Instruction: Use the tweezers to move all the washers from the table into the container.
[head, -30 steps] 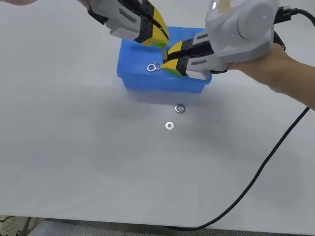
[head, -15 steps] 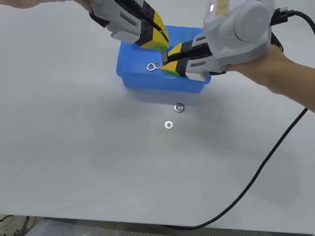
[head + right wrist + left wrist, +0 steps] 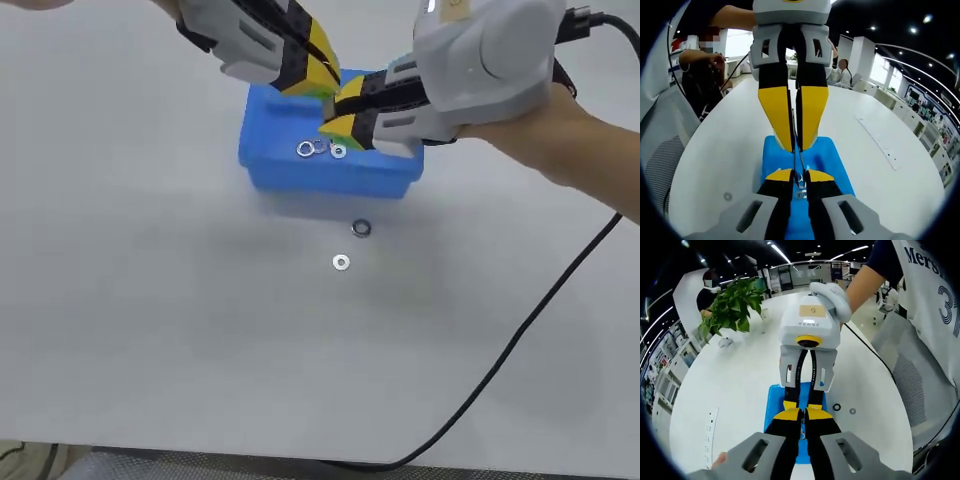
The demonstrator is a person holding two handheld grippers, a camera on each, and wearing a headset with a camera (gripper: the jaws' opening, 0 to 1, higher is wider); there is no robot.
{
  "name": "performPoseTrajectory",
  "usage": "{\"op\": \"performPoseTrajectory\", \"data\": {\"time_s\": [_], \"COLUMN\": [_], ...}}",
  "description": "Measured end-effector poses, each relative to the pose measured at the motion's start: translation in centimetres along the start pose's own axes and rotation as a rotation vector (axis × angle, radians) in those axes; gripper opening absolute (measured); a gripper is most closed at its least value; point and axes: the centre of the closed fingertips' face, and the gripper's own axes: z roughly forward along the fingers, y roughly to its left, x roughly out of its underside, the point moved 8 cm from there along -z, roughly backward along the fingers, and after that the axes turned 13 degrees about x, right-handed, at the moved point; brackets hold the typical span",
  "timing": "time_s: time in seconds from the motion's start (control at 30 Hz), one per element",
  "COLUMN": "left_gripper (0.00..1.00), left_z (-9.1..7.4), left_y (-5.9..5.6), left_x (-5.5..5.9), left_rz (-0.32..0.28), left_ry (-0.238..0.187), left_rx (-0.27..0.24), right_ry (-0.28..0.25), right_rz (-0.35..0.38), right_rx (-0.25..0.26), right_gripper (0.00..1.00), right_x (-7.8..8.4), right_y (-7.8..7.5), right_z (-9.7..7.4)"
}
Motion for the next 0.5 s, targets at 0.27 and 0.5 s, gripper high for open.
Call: {"op": "performPoseTrajectory", "data": {"time_s": [0.27, 0.5], "left_gripper": [0.06, 0.06], "left_z": [-1.2, -2.1], "left_y": [-1.2, -2.6], "left_x": [-1.8, -3.3], "left_rz": [0.028, 0.048], "left_ry": [0.001, -0.009], "left_rx": [-0.003, -0.018], "right_ry": [-0.022, -0.036], "right_rz": [-0.060, -0.092], "right_rx": [-0.001, 0.004], "right_gripper": [0.10, 0.10], "right_x": [-1.9, -3.2], "right_y": [0.3, 0.9], "right_z": [-1.6, -3.5]}}
